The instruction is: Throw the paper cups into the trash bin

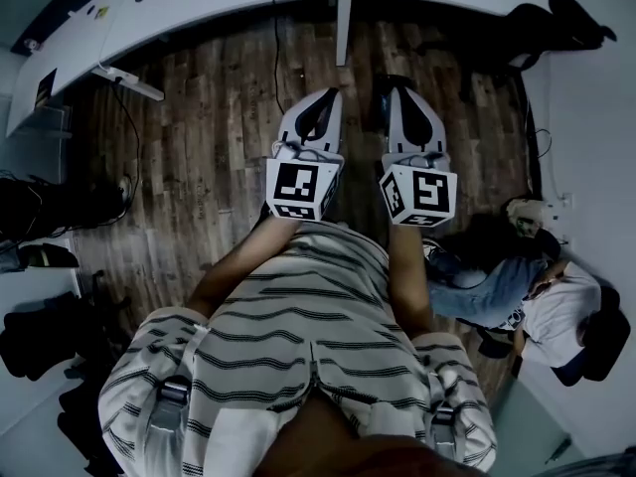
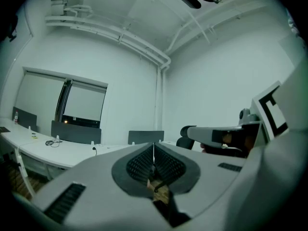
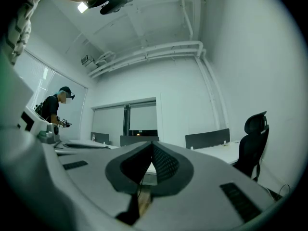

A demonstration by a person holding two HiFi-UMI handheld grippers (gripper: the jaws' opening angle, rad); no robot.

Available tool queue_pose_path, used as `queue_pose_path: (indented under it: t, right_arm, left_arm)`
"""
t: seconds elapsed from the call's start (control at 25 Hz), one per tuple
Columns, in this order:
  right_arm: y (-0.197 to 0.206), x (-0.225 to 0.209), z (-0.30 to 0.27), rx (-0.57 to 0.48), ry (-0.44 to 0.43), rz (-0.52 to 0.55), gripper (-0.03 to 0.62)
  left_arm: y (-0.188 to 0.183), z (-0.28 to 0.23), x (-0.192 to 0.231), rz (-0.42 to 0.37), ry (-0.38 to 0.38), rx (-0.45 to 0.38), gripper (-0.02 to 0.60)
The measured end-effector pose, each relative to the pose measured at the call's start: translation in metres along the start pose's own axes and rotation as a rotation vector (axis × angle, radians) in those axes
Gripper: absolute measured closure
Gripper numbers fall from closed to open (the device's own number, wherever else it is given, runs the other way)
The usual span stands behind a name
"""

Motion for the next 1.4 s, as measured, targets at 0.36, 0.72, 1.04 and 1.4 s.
queue_pose_path:
  t: [0.36,0.72,1.04,1.4]
  right_arm:
    - [0.010,-0.036,-0.119,-0.004,0.049,0.005,0.585]
    - [0.001,-0.065,-0.275,0.025,0.153,0.042,0.585]
    - [-0.005,-0.094,-0.378,0.024,0.232,0.041,0.585]
    - [-0.011,-0.115,-0.445,0.027,0.299,0.067,0.585]
  left_arm:
    - [0.033,-0.112,0.067,0.065,0.028,0.000,0.557]
    - [0.041,-0.252,0.168,0.087,0.107,0.020,0.557]
    - [0.047,-0.353,0.226,0.069,0.183,0.025,0.557]
    - [0.061,-0.428,0.259,0.051,0.249,0.046,0.556]
Point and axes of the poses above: the fingertips, and each gripper's own axes: z backward along the fingers, x to its left, y out of its underside, the point moved 8 cm from there along z, backward along the fingers, and after that the axes turned 14 degrees about -z, right-handed, at the moved point
